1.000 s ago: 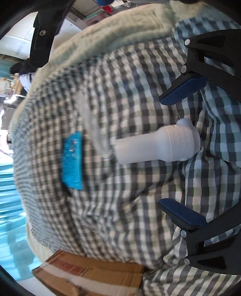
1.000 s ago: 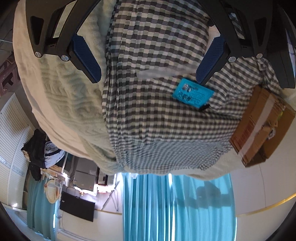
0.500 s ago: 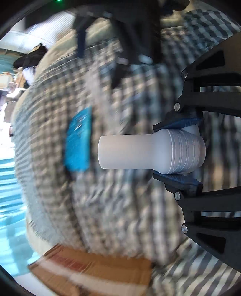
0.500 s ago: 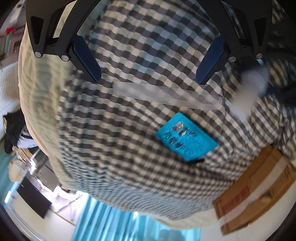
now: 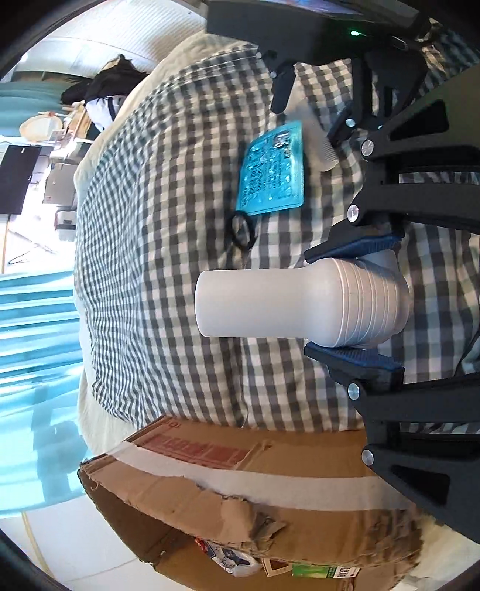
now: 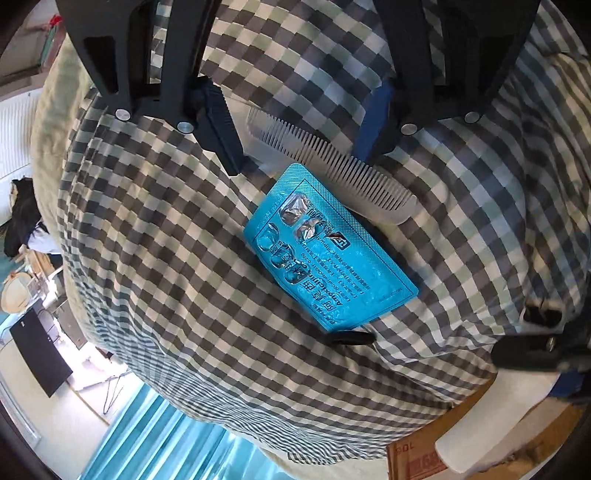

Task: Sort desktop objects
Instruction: 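Grasp the white plastic cup with the left gripper while the right grasps the white comb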

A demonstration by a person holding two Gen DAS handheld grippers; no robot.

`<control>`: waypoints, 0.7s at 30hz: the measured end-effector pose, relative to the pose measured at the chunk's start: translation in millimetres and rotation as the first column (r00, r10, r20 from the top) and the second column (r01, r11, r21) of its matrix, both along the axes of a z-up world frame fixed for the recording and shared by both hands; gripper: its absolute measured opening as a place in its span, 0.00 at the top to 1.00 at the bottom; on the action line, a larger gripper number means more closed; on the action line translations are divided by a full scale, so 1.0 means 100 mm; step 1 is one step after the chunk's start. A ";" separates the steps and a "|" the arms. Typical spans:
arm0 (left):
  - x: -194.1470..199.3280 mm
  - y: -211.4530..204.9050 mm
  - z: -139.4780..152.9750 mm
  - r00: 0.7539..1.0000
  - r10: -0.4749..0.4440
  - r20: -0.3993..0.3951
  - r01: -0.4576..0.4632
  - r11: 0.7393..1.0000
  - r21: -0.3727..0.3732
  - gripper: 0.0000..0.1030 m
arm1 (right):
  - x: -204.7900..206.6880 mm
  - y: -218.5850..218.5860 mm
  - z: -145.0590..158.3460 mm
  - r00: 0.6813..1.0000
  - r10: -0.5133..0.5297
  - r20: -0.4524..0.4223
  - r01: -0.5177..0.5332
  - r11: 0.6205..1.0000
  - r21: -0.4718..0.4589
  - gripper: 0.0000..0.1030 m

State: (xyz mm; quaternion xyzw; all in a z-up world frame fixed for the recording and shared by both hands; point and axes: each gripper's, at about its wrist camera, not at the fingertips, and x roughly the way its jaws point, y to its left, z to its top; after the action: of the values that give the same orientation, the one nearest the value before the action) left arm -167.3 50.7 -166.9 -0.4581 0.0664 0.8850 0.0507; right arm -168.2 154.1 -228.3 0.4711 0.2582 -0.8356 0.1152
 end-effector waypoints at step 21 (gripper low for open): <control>0.05 -0.17 0.69 0.990 -0.038 -0.135 0.050 0.995 0.086 0.57 | 0.08 0.43 0.60 0.953 -0.272 0.134 0.300 0.911 -0.284 0.97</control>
State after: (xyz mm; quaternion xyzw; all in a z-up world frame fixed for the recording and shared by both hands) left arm -162.6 33.8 -97.9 -0.3936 0.0401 0.9144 0.0858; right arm -159.9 197.0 -168.6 0.5184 0.0506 -0.8505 0.0735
